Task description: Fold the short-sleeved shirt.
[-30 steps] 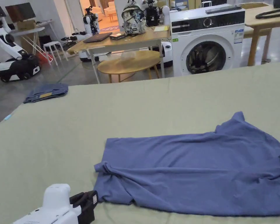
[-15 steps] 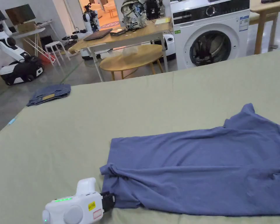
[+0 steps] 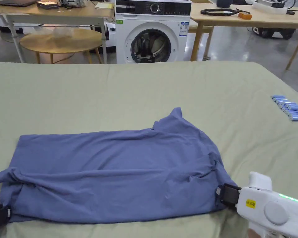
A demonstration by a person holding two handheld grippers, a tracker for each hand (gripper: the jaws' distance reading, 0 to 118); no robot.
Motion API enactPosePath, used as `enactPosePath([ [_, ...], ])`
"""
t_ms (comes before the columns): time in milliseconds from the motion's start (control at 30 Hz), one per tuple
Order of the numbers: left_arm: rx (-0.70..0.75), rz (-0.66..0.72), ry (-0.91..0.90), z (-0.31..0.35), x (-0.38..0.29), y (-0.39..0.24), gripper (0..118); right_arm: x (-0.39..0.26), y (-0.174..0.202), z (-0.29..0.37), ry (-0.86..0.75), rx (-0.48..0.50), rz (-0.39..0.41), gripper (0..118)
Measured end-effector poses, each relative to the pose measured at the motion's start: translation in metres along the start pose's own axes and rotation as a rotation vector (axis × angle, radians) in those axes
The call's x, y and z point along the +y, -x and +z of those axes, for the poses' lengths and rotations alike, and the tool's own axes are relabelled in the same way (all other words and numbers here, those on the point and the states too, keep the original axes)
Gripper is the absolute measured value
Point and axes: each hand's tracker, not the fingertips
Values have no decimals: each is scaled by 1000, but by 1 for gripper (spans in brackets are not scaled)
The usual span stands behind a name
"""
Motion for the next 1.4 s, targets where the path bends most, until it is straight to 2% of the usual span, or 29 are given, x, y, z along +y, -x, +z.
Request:
enactPosePath([
  [33,-4,3,-1,1,0,2,0,-7,3,2,-49,-71,49,47],
  [100,-7,6,-4,1,-1,2,0,-11,9,17,-97,-41,76,12],
  [133,-9,7,-8,2,0,2,0,-9,6,18,-87,7,77,10],
  [167,-16,9,-8,3,1,3,0,-7,6,18,-71,52,70,9],
  [233,-83,2,-86,20,1,8,0,-3,7,22,-77,20,73,9],
  [433,-113,40,-253,107,11,9,0,4,26,84,-174,63,87,9],
  [567,-92,12,-265,126,-9,15,0,-6,14,109,-180,82,75,9],
  [667,-98,54,-232,147,-50,26,0,-31,-5,132,-138,83,75,9],
  [767,-108,120,-180,159,-93,34,0,-60,-18,146,-96,68,106,9],
  [900,-80,132,-138,160,-134,41,0,-95,-24,149,-62,45,128,9],
  [933,-84,126,-129,157,-142,43,0,-101,-26,143,-71,36,143,11],
  [967,-89,122,-125,153,-146,43,1,-104,-26,139,-70,28,152,21],
  [1000,-91,125,-116,149,-148,44,12,-106,-25,136,-61,8,163,39],
  [1033,-104,136,-92,144,-151,46,29,-108,-24,133,-56,-36,183,64],
  [1100,-97,145,-80,143,-153,44,41,-109,-22,135,-59,-43,207,66],
  [1233,-57,54,-194,171,-142,23,41,-106,-18,158,-150,21,248,66],
  [1400,-113,27,-399,217,-106,-4,41,-85,27,198,-303,153,327,66],
])
